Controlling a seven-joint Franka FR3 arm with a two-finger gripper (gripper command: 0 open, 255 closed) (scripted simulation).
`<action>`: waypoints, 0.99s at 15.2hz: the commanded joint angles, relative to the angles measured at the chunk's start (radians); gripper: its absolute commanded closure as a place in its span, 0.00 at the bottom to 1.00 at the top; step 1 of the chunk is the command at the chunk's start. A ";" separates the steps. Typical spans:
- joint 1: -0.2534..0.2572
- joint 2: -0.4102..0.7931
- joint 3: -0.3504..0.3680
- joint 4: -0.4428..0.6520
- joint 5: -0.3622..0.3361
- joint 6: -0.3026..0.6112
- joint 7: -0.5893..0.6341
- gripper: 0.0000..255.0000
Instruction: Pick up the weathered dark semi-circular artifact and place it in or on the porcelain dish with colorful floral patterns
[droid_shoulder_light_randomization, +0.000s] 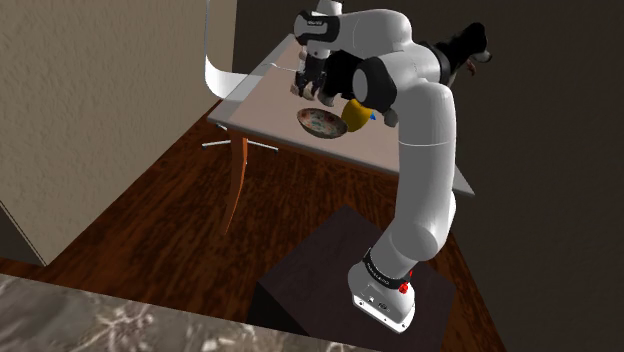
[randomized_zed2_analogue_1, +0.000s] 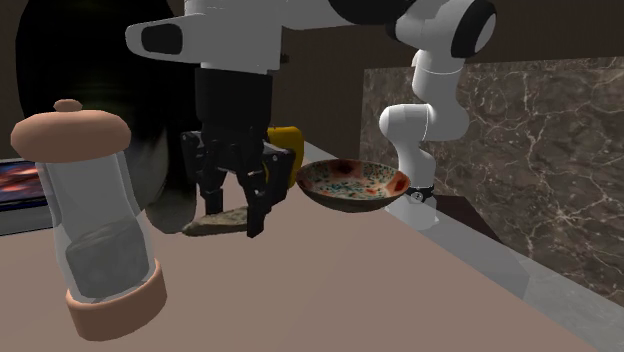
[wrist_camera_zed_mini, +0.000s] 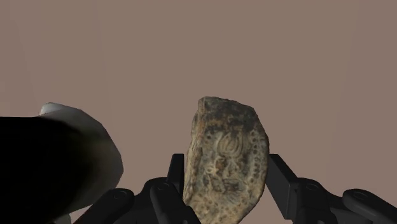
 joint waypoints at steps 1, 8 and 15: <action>-0.004 0.000 -0.001 0.029 -0.002 -0.028 0.003 1.00; -0.025 0.003 -0.003 0.132 -0.003 -0.125 0.008 1.00; -0.055 0.020 -0.002 0.246 0.004 -0.218 0.012 1.00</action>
